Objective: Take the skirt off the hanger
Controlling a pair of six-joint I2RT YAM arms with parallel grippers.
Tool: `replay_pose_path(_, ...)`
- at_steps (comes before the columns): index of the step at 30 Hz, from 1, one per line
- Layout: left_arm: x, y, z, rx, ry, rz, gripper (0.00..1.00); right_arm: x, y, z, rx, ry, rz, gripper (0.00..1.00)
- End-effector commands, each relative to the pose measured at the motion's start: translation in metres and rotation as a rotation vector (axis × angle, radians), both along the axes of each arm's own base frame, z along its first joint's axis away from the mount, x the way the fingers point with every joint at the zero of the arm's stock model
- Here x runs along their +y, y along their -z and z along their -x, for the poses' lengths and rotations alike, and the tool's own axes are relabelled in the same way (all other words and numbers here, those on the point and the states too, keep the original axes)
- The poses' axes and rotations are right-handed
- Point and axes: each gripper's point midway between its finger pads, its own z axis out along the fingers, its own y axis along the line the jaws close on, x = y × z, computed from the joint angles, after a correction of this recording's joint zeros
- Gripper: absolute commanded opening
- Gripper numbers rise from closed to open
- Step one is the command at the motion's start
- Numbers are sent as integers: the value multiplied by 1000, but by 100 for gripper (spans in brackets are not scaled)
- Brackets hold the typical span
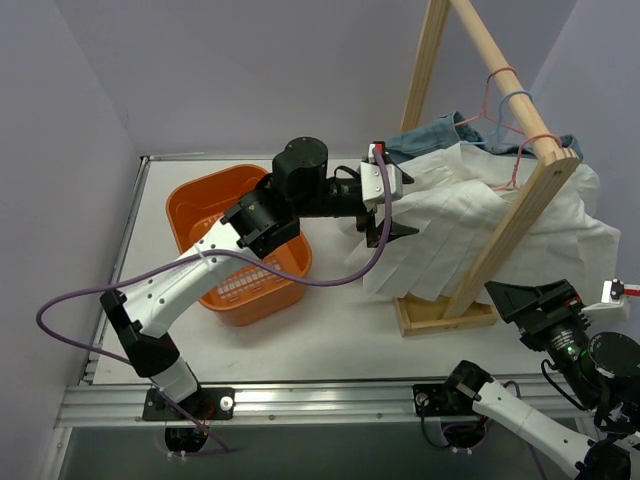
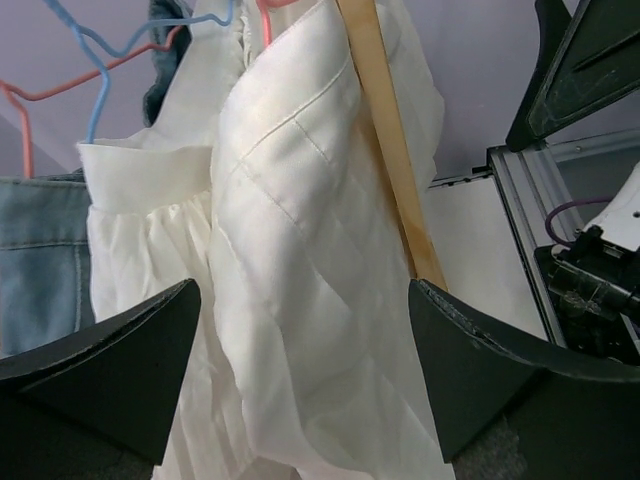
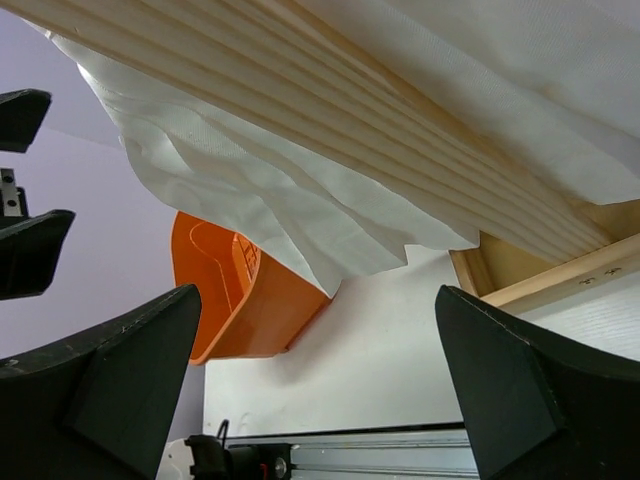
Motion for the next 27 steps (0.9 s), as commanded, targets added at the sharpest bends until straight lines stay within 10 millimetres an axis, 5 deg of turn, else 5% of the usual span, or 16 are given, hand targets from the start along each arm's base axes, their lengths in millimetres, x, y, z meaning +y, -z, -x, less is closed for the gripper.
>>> replay_pose_path(1,-7,-10,12,-20,102,25,94,-2,-7,1,-24,-6,1,100)
replay_pose_path(12,-38,16,-28,56,10,-1,95,-2,-14,7,-64,-35,-25,100)
replay_pose_path(17,-48,28,-28,115,33,-39,100,1,-13,4,-42,-43,9,100)
replay_pose_path(23,-51,42,-24,197,48,-73,59,2,-17,1,-26,-46,68,100)
replay_pose_path(26,-48,39,-20,237,55,-70,27,-2,-18,-1,4,-28,131,100)
replay_pose_path(27,-46,35,-17,271,52,-61,8,-2,-17,-2,14,-26,144,100)
